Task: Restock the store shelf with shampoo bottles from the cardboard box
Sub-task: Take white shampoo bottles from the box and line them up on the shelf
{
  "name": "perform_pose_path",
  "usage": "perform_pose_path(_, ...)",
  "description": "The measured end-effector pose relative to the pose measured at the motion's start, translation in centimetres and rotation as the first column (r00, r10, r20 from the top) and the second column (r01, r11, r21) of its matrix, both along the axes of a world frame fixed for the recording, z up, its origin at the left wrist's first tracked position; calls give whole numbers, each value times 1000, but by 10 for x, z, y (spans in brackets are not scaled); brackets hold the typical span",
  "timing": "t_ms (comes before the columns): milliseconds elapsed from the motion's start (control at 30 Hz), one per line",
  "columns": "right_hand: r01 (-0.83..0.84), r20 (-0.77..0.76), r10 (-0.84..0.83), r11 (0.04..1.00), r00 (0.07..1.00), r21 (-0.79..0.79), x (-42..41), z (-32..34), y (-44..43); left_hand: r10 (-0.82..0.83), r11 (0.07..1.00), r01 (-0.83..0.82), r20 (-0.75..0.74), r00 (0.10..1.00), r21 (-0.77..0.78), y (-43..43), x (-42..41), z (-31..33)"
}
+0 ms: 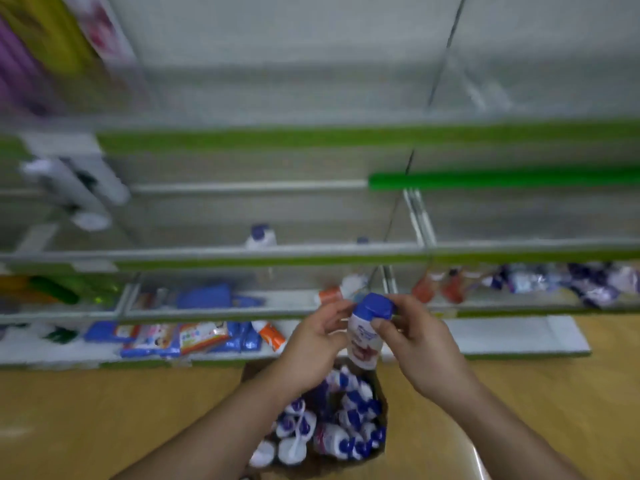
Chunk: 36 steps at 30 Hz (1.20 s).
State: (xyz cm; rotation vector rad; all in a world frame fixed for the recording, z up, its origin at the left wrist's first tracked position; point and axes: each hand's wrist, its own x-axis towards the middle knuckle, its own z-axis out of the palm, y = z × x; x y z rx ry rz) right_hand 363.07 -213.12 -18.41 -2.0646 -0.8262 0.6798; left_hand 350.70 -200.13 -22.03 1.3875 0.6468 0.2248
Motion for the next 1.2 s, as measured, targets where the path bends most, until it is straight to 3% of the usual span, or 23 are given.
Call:
perform_pose_path(267,29,29,-40,948,999,316,-34,165,15,160,945,-195,148,976,261,2,-26,182)
perform_pose_path(433,-88,191,3,895,982,437,-45,233,56,236,885,-321,270,933,337,24,-49,244)
perform_pose_path(567,-238,293,106,854,950,462,-60,270,103,311,783,-429,314,897,450,54,-72,279)
perform_pose_path(667,-310,340,154,825,928,472,-75,285,145,359,727,-487,337,871,485,88,-90,294)
perform_pose_path(867,-376,444,175,827,879,418,-102,296,237,404,722,-520,332,852,456,173,-115,296)
perform_pose_path(1200,-198,294,106,931,950,306,-118,283,396,428,785,-483,224,876,388,330,-120,268)
